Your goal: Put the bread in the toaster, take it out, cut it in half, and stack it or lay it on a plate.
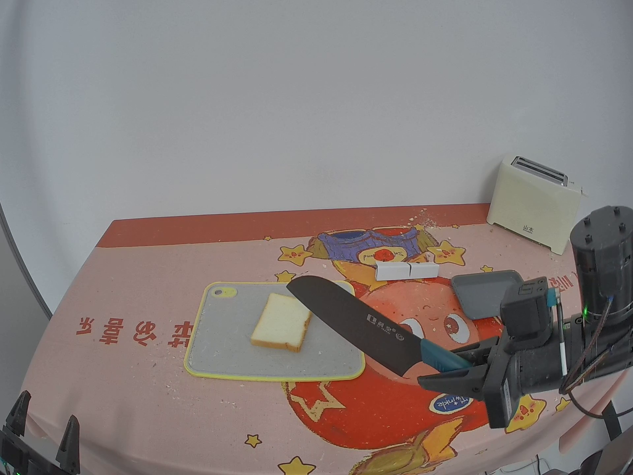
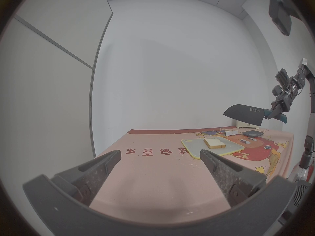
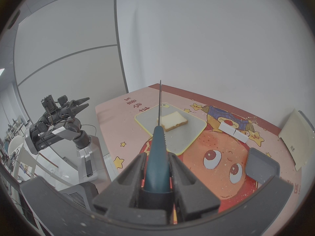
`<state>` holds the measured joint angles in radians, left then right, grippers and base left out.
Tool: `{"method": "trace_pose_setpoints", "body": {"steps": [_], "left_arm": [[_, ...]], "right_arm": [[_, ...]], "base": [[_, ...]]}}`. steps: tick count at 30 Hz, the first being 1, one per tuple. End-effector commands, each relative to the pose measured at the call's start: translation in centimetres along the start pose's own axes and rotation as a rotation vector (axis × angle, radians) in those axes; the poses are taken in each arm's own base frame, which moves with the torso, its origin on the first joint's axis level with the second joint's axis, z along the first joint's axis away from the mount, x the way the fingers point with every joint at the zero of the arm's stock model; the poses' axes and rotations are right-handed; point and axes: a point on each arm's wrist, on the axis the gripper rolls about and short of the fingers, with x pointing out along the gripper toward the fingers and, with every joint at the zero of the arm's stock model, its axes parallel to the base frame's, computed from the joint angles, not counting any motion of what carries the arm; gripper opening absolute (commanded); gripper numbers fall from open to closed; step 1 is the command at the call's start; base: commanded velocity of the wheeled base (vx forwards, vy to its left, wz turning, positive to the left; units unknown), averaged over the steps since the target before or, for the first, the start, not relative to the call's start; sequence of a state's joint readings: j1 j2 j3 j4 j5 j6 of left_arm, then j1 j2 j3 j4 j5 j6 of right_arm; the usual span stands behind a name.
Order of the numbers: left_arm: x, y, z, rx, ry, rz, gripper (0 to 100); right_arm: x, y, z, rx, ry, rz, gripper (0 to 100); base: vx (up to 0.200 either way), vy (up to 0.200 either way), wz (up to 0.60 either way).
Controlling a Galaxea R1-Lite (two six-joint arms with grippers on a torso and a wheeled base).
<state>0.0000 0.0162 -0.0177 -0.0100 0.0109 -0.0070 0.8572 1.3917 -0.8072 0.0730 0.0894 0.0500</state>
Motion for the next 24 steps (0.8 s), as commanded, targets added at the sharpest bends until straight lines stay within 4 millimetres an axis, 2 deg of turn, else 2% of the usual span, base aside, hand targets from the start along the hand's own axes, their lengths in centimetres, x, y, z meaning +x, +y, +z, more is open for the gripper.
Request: {"method": "trace_pose_setpoints", "body": {"steps": [1,9,13,18,24], "left_arm": [[0.0,0.0,-0.5,-0.001,0.001,0.001,100],[-0.1,0.0,-0.5,-0.011,0.016,0.011,100],[0.0,0.0,-0.6,-0.014,0.005,0.018,100],[0.0,0.0,-0.6,-0.011,0.005,0.017,100],[0.0,0.0,-0.6,-0.010,0.005,0.017,100]], "right_arm": [[0.9,-0.8,0.1,0.012,0.019,-0.030,0],[3.6,-1.8,1.6,0.033,0.007,-0.044,0],[5.9,-2.2,2.2,0.040,0.037,-0.047,0],[6.1,-2.2,3.5,0.030,0.002,-0.055,0],[6.5,-1.4,3.6,0.008,-0.003,-0.039,0]], "base": [[0.000,0.000,0.00],[0.000,0.000,0.00],[0.000,0.000,0.00],[0.000,0.000,0.00],[0.000,0.000,0.00]]}}
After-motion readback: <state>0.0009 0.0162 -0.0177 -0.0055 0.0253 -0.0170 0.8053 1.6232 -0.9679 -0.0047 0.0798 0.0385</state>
